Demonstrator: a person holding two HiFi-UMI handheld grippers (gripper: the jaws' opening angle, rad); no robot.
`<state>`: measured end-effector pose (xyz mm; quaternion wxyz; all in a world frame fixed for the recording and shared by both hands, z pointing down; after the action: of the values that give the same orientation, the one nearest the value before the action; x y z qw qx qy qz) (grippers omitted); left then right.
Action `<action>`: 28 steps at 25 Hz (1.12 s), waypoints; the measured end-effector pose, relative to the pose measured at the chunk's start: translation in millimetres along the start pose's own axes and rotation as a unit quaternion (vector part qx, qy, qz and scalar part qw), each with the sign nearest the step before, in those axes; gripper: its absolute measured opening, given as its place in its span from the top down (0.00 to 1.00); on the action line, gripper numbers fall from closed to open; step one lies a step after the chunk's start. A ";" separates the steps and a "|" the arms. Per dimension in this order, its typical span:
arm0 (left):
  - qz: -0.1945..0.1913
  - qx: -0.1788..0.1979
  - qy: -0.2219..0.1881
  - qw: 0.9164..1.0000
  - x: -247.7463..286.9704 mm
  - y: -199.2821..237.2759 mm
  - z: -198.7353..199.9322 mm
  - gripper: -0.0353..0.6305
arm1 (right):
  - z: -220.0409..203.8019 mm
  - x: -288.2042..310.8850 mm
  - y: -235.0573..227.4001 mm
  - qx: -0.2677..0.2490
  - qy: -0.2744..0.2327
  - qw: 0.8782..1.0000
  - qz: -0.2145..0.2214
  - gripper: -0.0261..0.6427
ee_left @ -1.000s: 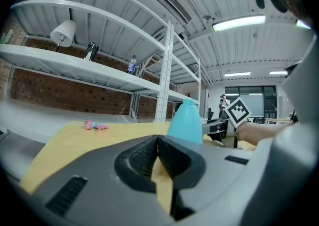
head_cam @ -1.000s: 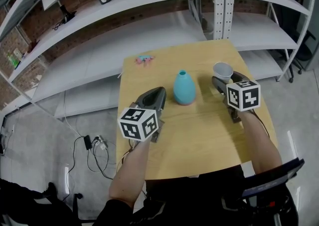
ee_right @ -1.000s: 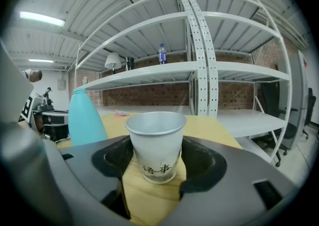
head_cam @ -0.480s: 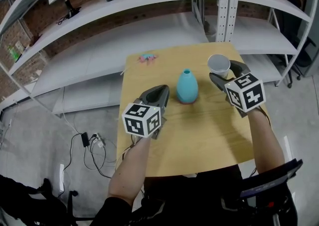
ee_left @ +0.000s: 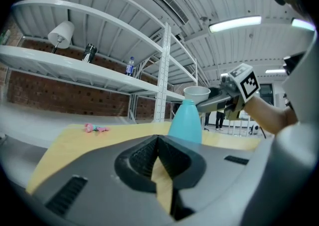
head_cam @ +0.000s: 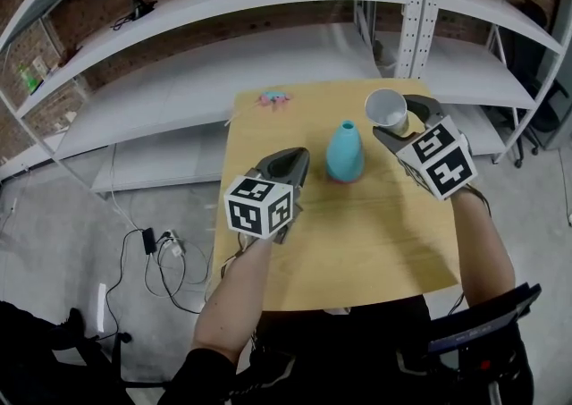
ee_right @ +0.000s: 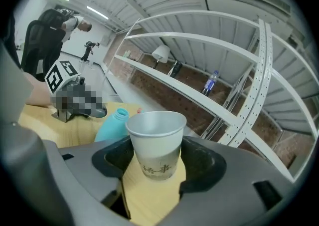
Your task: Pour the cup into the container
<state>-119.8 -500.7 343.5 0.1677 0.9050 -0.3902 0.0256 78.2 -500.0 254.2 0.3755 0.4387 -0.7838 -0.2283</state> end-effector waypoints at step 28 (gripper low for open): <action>-0.007 0.010 0.026 1.000 3.9 0.7 -6.6 0.95 | 30.8 10.0 12.7 -0.215 0.075 0.974 0.011 0.51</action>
<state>-117.1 -501.7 350.6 0.1686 0.9082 -0.3795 0.0520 44.0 -501.2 247.9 0.5214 0.3549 -0.6909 -0.3534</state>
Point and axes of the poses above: the fingertips, and each gripper's own axes: x forward along the fingers, y to its left, z out of its top, the point moved 5 cm from there along -x, backward along the fingers, and after that the axes turned 13 degrees about -x, right-handed, at the moved point
